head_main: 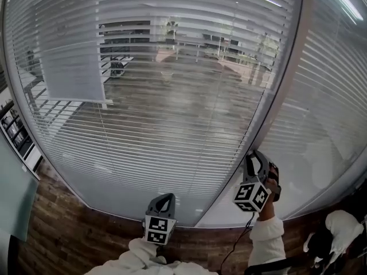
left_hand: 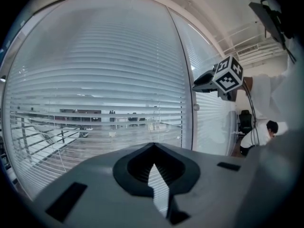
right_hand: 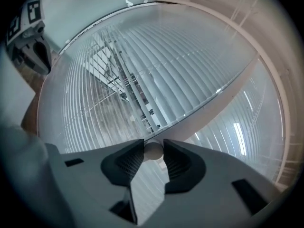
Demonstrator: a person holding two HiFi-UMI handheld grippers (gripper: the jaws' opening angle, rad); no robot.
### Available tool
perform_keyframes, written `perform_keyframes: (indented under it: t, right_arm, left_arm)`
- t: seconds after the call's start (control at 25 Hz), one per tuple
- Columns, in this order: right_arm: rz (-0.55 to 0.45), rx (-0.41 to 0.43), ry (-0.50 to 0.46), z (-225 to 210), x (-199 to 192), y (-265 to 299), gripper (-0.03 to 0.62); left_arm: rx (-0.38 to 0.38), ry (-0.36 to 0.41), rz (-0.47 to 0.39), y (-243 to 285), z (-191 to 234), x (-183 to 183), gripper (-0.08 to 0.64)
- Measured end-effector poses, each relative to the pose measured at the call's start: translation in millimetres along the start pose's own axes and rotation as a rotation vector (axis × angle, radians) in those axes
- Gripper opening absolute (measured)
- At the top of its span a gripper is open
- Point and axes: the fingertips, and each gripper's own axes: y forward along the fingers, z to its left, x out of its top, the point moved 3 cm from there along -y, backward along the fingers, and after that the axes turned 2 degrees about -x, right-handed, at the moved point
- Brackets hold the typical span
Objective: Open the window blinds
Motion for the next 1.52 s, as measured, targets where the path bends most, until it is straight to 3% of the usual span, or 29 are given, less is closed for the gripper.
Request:
perform_keyframes:
  t: [0.12,0.28,0.44,0.64,0.8,0.96,1.24,1.52]
  right_arm:
    - [-0.002,-0.034,0.118,-6,4,-13,0.13]
    - [-0.106,-0.104,0.418,-12,23,-43,0.129]
    - [-0.225,-0.022,0.713,16,44,-58,0.129]
    - [-0.193,0.13,0.944,94,43,-64,0.129]
    - [-0.104,0.22,1.035,154,34,-76,0.115]
    - [-0.042,0.284,1.036,188,25,-88,0.026]
    - [-0.008,0.34,1.054,193,9,-100,0.014]
    - [-0.023,0.349,1.127,194,12,-123,0.014]
  left_arm:
    - [0.016,-0.017,-0.016,-6,4,6,0.0]
    - [0.023,-0.08,-0.062,-15,7,24,0.0]
    - [0.027,-0.121,-0.116,-21,8,44,0.0]
    - [0.019,-0.127,-0.13,-25,1,47,0.0]
    - [0.006,-0.125,-0.085,-27,-9,29,0.0]
    - [0.002,-0.142,-0.029,-30,-19,7,0.0]
    - [-0.005,-0.161,0.025,-37,-33,-12,0.0]
    - [-0.021,-0.12,-0.025,-57,-45,4,0.0]
